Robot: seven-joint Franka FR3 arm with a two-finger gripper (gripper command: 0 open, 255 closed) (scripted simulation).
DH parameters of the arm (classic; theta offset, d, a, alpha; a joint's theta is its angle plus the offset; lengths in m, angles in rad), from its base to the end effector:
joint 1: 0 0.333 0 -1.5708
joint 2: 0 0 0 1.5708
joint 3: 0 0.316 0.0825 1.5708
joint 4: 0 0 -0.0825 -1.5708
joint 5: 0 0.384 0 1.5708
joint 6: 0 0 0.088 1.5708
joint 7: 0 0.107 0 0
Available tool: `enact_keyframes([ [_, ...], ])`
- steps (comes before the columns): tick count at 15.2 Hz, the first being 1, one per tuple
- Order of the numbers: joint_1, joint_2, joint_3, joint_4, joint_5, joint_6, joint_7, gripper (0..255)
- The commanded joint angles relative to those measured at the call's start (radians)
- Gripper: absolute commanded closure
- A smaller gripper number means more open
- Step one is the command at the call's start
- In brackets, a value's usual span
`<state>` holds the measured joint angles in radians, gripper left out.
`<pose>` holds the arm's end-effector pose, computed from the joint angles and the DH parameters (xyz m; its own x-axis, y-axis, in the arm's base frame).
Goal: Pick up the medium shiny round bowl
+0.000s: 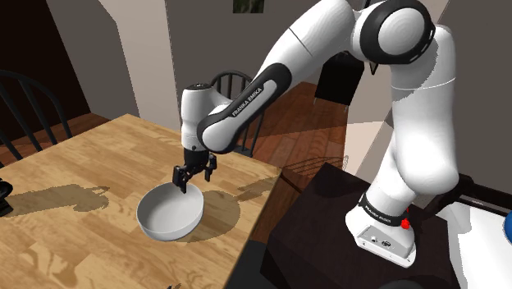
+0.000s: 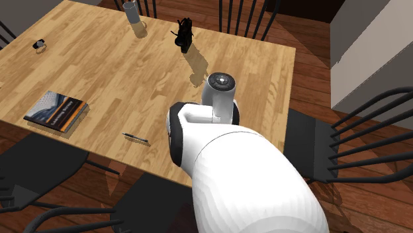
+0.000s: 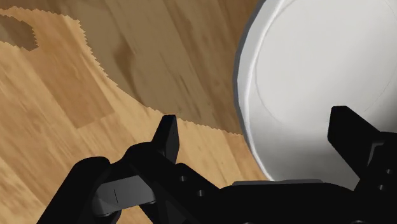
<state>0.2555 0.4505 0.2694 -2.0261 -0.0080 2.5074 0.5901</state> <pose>0.5270 0.3003 0.2353 0.9960 -0.0857 -0.0239 -0.0879 -0.9892 -0.1174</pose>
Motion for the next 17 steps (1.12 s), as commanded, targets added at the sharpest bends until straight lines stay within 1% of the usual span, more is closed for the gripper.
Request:
enact_keyframes([
  [1,0.004,0.018,-0.004,0.002,-0.005,0.017,0.002,0],
  [2,0.004,0.019,-0.004,0.002,-0.005,0.017,0.002,0],
  [3,0.004,0.02,-0.004,0.004,-0.005,0.016,0.003,255],
  [12,0.004,0.019,-0.004,0.002,-0.005,0.017,0.002,255],
  [17,-0.005,-0.032,0.006,0.004,0.008,-0.035,-0.002,255],
])
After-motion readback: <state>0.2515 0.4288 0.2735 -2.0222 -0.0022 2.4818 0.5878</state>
